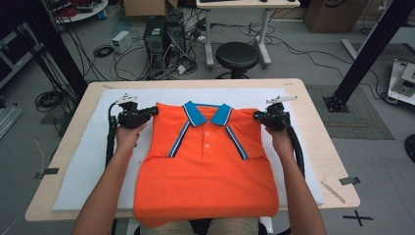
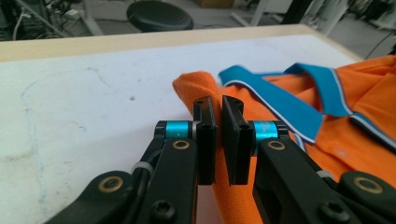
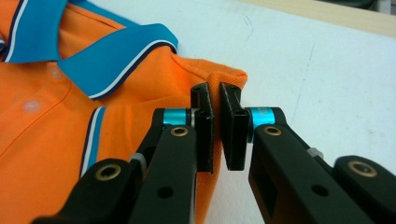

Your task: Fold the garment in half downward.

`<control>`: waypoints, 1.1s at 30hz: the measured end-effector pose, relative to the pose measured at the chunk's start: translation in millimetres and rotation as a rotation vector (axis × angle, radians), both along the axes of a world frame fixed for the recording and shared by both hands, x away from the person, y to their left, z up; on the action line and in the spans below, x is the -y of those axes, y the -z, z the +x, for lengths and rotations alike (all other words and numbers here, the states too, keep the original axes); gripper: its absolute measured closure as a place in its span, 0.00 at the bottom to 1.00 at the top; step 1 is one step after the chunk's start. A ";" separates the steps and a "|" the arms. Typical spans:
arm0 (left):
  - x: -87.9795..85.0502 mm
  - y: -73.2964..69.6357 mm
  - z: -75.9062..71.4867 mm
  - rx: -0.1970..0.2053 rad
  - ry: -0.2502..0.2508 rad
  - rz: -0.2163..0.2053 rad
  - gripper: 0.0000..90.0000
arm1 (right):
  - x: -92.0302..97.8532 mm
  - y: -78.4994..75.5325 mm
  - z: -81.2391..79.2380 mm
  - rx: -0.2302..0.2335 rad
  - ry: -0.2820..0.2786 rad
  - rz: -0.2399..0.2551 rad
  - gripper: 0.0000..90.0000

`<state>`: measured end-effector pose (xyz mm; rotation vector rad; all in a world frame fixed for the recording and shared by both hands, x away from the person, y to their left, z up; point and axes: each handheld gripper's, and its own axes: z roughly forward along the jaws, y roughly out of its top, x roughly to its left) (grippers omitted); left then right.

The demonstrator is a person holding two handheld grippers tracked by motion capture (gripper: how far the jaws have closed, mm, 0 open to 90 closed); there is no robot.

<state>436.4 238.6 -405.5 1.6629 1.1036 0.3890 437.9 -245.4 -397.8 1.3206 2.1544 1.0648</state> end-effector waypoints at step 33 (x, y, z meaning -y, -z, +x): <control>-26.2 15.4 -116.4 0.082 0.209 -0.052 0.93 | 24.0 11.6 -121.0 0.065 -0.148 0.104 0.95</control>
